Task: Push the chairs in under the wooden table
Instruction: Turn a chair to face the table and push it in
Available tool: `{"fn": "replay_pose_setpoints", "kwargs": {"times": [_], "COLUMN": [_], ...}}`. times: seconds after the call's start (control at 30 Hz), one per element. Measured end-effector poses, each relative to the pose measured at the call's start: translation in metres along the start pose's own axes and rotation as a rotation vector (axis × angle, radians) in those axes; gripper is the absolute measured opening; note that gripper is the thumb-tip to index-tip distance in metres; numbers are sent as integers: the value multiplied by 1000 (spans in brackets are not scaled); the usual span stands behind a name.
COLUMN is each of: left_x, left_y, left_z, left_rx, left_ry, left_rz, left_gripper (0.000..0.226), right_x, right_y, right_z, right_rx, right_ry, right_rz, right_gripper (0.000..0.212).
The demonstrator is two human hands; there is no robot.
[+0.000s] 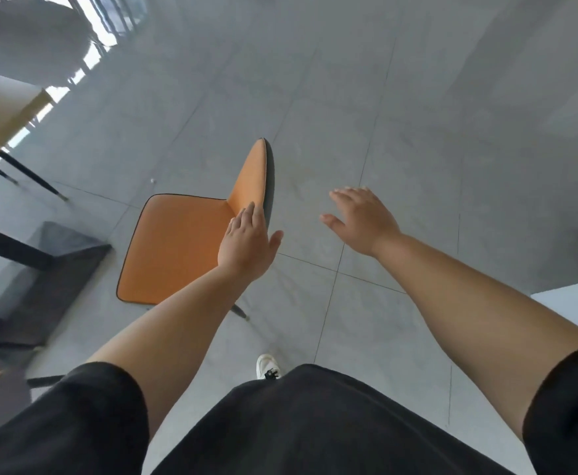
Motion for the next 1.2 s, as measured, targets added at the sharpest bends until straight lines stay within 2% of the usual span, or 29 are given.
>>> {"fn": "replay_pose_setpoints", "kwargs": {"times": [0.17,0.3,0.43,0.6,0.8,1.0,1.2], "left_x": [-8,-3,-1,6,17,20,11], "left_y": [-17,-28,-30,-33,-40,-45,-42], "left_z": [-15,-12,-17,-18,-19,-22,-20], "left_rx": [-14,93,191,300,381,453,502], "left_ry": [82,136,286,424,715,943,950], "left_rz": [75,118,114,82,72,145,162], "left_gripper": [72,67,58,44,35,56,64], "right_x": [4,2,-11,-37,-45,-57,-70], "right_y": [-10,-17,-23,-23,-34,-45,-51], "right_z": [-48,-94,-149,-202,-223,-245,-270], "right_rx": [-21,-30,-24,-11,-122,-172,-199], "right_ry": [89,229,447,812,1145,1283,1343], "right_rz": [-3,-14,-38,-68,35,141,161], "right_gripper": [65,64,58,47,73,89,81]}}
Point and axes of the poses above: each hand's wrist, its own z-axis away from the middle knuckle, its own y-axis out of the back of the hand, x = y × z, the point moved 5 cm from there along -z, towards the middle knuckle, and after that the axes turned 13 degrees about z, right-handed, at the moved point
